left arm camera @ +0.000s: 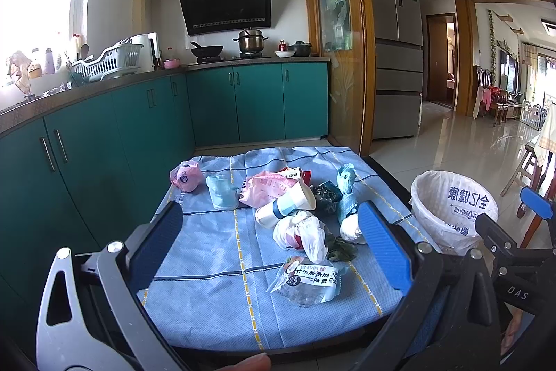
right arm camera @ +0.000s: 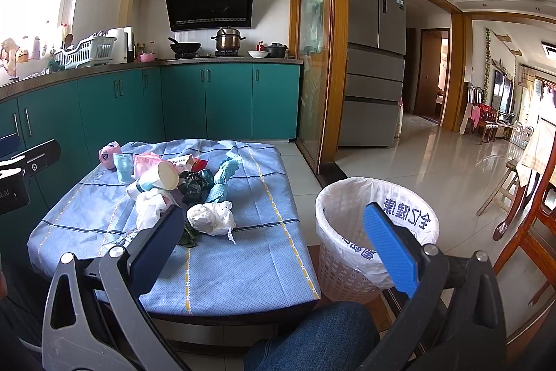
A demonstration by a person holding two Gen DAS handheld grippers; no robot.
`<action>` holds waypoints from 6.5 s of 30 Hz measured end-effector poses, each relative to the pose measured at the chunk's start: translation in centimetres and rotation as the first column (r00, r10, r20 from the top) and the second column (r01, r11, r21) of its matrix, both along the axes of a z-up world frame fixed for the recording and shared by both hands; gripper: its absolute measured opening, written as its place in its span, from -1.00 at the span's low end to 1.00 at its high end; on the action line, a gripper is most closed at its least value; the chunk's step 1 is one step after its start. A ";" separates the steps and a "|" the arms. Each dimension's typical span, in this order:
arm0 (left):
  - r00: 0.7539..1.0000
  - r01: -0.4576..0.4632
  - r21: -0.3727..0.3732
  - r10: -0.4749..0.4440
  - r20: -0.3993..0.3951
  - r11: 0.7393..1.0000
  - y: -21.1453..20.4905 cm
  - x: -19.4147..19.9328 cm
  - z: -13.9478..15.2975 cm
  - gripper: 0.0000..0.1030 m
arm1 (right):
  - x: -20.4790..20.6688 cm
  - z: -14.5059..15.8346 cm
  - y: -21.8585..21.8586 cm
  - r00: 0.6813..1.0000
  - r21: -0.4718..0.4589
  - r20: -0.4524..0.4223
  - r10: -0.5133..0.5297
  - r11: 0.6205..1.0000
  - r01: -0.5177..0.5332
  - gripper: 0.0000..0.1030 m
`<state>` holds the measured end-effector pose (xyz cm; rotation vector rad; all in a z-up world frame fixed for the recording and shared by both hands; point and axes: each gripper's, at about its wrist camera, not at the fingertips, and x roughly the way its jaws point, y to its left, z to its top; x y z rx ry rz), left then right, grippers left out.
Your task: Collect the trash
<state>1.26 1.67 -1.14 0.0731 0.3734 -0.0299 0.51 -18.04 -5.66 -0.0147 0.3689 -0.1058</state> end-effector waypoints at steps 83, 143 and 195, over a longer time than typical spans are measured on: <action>0.999 0.002 0.001 -0.002 -0.044 1.000 -0.2 1.3 -0.9 0.95 | 0.4 0.1 0.1 1.000 0.005 -0.001 -0.003 1.000 0.003 0.95; 0.945 -0.213 -0.082 0.184 -0.272 0.974 19.3 31.2 -10.4 -0.13 | 13.1 -11.1 11.6 0.787 0.180 -0.335 0.518 0.855 -0.486 0.95; 0.993 -0.094 -0.130 0.083 -0.085 0.987 12.8 8.4 -4.6 -0.09 | 14.4 -12.1 12.8 0.702 0.265 -0.338 0.627 0.779 -0.568 0.22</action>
